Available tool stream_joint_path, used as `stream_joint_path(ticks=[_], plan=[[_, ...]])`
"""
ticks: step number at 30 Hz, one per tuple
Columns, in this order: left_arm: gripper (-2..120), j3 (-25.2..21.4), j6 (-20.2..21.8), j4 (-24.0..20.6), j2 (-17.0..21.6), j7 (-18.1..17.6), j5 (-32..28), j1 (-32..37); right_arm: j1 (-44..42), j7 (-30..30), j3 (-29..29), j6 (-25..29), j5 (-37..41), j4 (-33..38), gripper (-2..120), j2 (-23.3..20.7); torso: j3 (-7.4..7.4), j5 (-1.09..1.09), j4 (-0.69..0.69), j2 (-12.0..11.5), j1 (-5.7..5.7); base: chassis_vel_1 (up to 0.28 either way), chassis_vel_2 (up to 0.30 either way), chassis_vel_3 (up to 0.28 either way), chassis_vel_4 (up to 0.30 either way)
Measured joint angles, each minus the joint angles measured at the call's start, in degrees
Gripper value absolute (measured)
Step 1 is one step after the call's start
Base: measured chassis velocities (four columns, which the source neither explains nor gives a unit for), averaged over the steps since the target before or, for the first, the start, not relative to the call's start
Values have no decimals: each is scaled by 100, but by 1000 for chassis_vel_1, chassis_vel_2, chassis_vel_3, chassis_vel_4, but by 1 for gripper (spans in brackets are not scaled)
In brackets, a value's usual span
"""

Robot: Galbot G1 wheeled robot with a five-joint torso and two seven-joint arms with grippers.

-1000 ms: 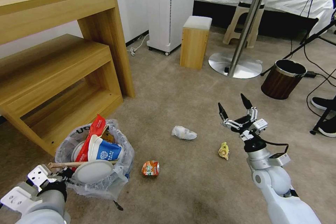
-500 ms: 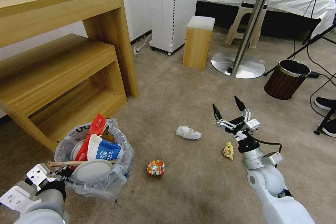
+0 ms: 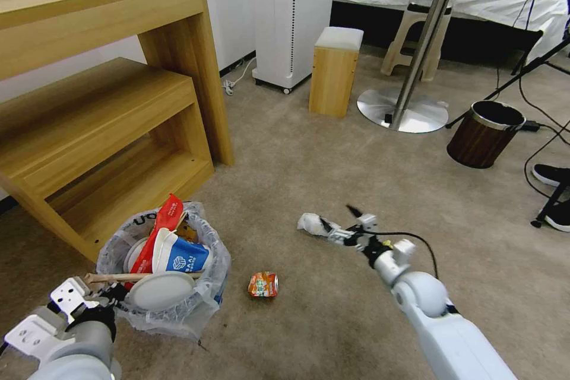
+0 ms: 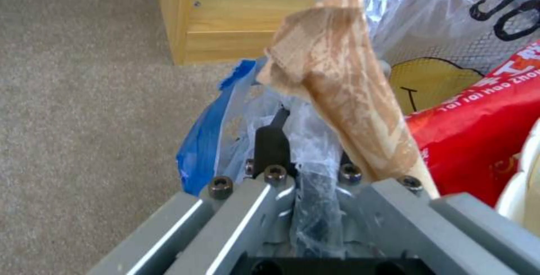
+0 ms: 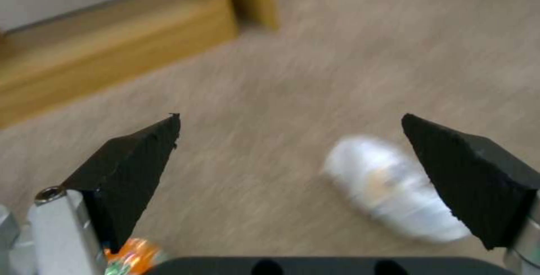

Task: Pick up the trash bin and place the garbage on the floor into it.

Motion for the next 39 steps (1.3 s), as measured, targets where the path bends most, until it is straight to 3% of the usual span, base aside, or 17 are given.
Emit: stream_joint_path(ticks=[6, 9, 19, 34, 39], plan=[[0, 28, -5, -21, 6, -3, 66, -30, 178, 270, -361, -693, 447, -214, 100, 292, 0, 1, 1, 0, 0, 0, 0, 0, 0], [0, 127, -8, -14, -34, -7, 170, -76, 179, 721, -585, -1279, 901, -215, 100, 454, 0, 0, -1, 0, 0, 0, 0, 0, 0], [0, 203, -21, 20, -99, -9, 281, -103, 300, 1975, -914, -2287, 1769, -450, 100, 826, 0, 0, -1, 0, 0, 0, 0, 0, 0], [0, 189, -74, -96, -106, -9, 323, -14, 438, 2399, -903, -2730, 1558, -1206, 100, 1677, -1, 0, 0, 0, 0, 0, 0, 0, 0], [0, 224, -78, -97, -104, -9, 328, -23, 391, 2443, -884, -2776, 1337, -1288, 82, 1707, -1, 0, 0, 0, 0, 0, 0, 0, 0]])
